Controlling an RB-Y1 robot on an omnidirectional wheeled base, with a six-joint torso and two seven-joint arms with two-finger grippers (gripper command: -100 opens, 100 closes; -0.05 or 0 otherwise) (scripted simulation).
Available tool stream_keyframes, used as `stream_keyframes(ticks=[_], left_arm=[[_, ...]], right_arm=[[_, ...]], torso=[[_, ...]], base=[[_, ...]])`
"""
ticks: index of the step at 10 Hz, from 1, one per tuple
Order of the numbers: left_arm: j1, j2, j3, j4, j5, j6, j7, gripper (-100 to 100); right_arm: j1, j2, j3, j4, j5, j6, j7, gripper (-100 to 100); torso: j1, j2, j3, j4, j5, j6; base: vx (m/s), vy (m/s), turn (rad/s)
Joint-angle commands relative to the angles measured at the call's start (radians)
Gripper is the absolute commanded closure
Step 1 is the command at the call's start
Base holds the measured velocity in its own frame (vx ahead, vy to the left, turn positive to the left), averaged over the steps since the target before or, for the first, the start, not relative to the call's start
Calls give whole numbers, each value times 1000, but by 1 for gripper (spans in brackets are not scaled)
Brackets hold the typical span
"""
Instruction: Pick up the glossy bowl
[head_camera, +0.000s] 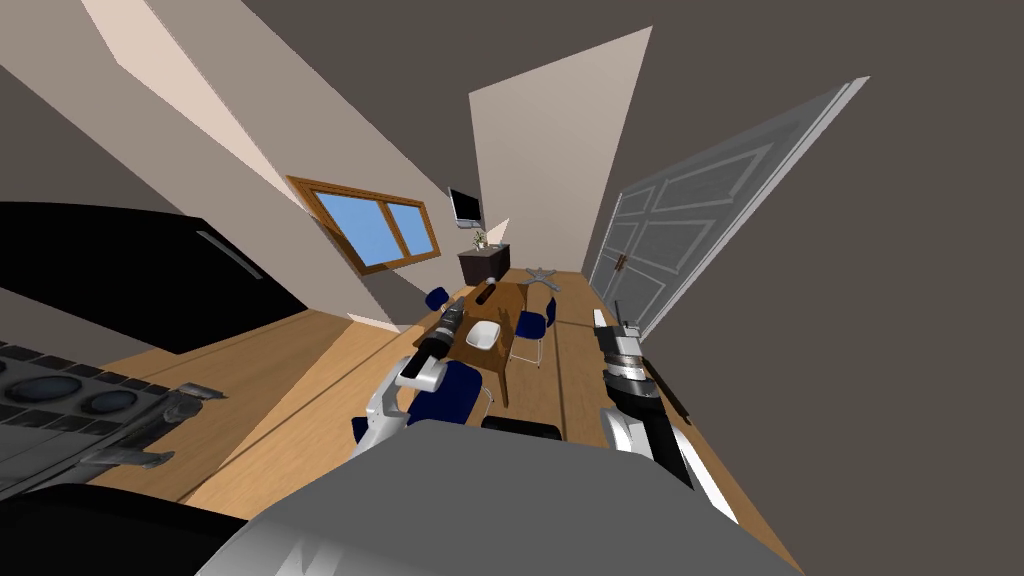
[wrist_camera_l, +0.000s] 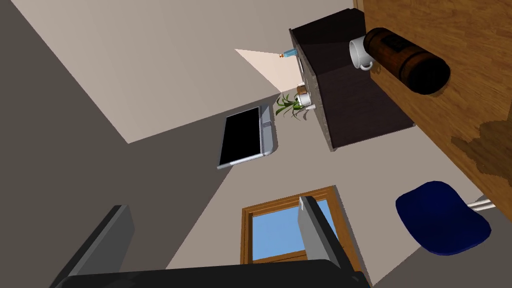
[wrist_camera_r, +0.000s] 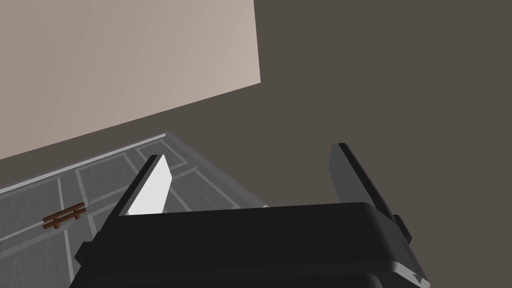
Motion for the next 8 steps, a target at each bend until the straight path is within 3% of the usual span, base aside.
stream_keyframes(ticks=[1, 8], left_arm=[[-8, 8, 3, 15, 2, 29, 0, -100], [-61, 43, 12, 97, 17, 214, -4, -100]], right_arm=[[0, 0, 0, 0, 0, 0, 0, 0], [0, 0, 0, 0, 0, 0, 0, 0]], torso=[[0, 0, 0, 0, 0, 0], [-1, -2, -1, 0, 0, 0]], base=[[-27, 13, -30], [-13, 11, -32]])
